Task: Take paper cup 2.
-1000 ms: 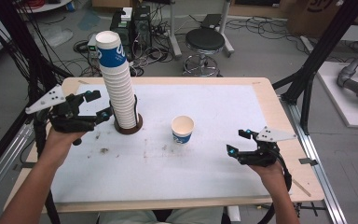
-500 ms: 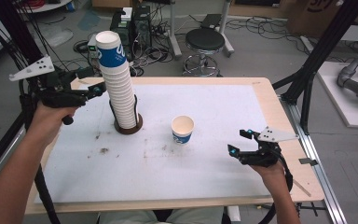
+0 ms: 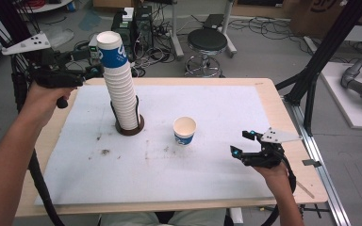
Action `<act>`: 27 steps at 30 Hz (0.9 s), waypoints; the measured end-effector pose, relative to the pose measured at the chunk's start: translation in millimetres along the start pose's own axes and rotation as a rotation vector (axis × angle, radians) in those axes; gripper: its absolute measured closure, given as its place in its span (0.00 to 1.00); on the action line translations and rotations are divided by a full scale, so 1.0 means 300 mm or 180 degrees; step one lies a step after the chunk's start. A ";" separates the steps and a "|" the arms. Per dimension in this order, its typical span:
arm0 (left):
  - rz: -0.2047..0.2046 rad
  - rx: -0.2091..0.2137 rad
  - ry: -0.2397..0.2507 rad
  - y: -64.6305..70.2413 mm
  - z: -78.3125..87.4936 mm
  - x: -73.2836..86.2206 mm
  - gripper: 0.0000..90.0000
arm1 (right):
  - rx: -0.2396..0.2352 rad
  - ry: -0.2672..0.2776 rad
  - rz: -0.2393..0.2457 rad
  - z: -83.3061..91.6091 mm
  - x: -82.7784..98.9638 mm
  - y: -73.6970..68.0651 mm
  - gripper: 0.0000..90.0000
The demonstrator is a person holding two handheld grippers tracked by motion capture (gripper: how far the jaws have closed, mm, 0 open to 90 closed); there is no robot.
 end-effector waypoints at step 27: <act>-0.0068 -0.0357 -0.0420 -0.046 -0.182 -0.097 0.26 | 0.0011 0.0028 -0.0039 0.013 0.006 0.005 0.24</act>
Point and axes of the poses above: each handheld gripper's, and its own axes: z roughly backward along the jaws, x roughly out of its underside, y roughly to its right, the point moved 1 cm from there along -z, roughly forward along the jaws, and after that the axes turned 15 degrees about z, right-handed, at the moved point
